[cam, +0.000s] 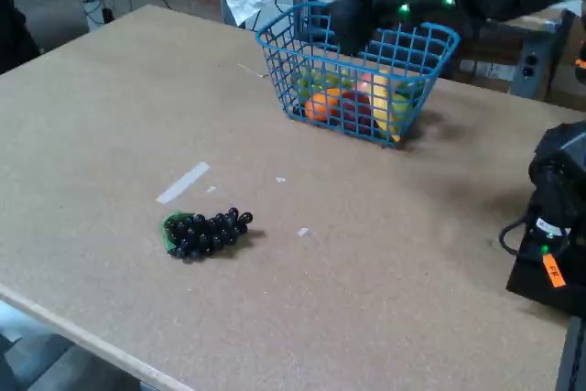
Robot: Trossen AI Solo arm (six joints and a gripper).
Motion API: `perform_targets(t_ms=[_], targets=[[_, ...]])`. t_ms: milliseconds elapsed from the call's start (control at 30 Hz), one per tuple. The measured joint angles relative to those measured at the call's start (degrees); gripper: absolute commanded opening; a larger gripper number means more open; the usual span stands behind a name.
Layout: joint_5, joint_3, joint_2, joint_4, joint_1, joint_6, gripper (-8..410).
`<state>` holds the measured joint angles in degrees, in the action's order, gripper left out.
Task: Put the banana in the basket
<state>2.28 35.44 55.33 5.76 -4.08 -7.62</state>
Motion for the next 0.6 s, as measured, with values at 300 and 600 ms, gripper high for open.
perform_targets(t_ms=[300,600], targets=[[0.1,-4.0,-2.5,0.6,0.0,0.0,0],[0.1,-3.3,-2.5,0.7,0.0,0.0,0]])
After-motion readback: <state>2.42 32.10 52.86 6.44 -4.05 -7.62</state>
